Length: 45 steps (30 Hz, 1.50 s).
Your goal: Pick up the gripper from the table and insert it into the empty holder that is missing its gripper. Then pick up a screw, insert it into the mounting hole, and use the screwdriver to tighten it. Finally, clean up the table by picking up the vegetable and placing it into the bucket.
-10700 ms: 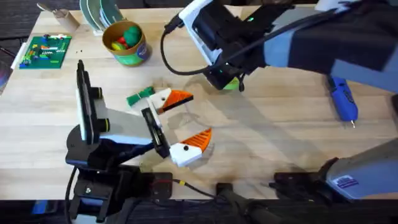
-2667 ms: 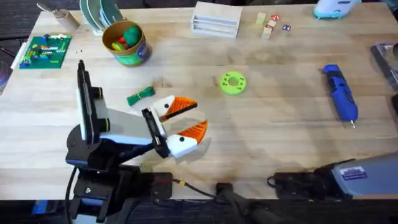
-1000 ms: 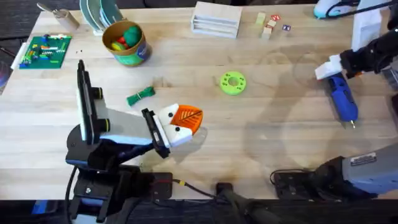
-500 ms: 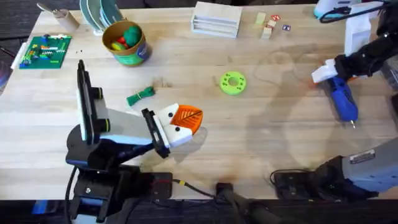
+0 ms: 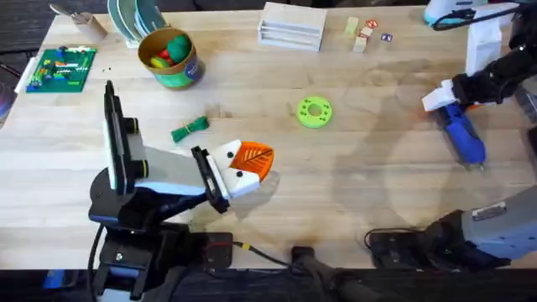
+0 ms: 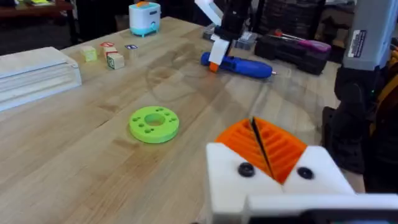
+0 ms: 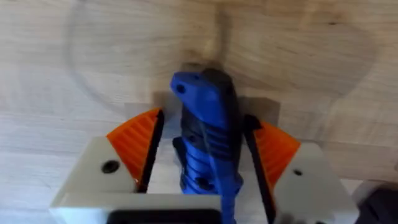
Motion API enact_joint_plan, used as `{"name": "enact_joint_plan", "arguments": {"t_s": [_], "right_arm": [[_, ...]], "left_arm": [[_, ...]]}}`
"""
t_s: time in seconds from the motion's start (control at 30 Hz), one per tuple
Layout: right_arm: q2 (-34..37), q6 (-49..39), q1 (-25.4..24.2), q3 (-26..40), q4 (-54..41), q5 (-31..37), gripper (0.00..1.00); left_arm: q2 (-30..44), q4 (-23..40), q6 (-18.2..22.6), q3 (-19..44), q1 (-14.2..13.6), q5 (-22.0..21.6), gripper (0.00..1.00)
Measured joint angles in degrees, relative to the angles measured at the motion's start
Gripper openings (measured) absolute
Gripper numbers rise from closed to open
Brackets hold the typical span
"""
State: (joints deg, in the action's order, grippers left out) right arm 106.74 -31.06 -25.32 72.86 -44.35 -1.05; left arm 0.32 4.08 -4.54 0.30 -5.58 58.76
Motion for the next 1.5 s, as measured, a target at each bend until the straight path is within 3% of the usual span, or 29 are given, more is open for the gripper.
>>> {"name": "enact_joint_plan", "arguments": {"t_s": [0.33,0.67,0.77,0.93,1.0,1.07,1.47,1.5], "right_arm": [[0.0,-0.3,0.0,0.0,-1.8,-0.8,0.929],[0.0,-2.2,0.0,0.1,-2.5,-0.1,0.922],[0.0,-2.5,-0.1,0.1,-2.6,0.2,0.855],[0.0,-4.0,-0.1,0.1,-3.1,0.4,0.831],[0.0,-4.6,-0.1,0.1,-3.2,0.6,0.77],[0.0,-4.9,-0.1,0.2,-3.2,0.9,0.625],[0.1,-5.4,-0.4,0.2,-3.3,1.5,0.031],[0.1,-5.0,-0.5,0.2,-3.3,1.4,0.018]], "left_arm": [[0.0,0.0,0.0,0.0,0.0,0.0,0.005],[0.0,0.0,0.0,0.0,0.0,0.0,0.005],[0.0,0.0,0.0,0.0,0.0,0.0,0.005],[0.0,0.0,0.0,0.0,0.0,0.0,0.005],[0.0,0.0,0.0,0.0,0.0,0.0,0.005],[0.0,0.0,0.0,0.0,0.0,0.0,0.005],[0.0,0.0,0.0,0.0,0.0,0.0,0.005],[0.0,0.0,0.0,0.0,0.0,0.0,0.005]]}}
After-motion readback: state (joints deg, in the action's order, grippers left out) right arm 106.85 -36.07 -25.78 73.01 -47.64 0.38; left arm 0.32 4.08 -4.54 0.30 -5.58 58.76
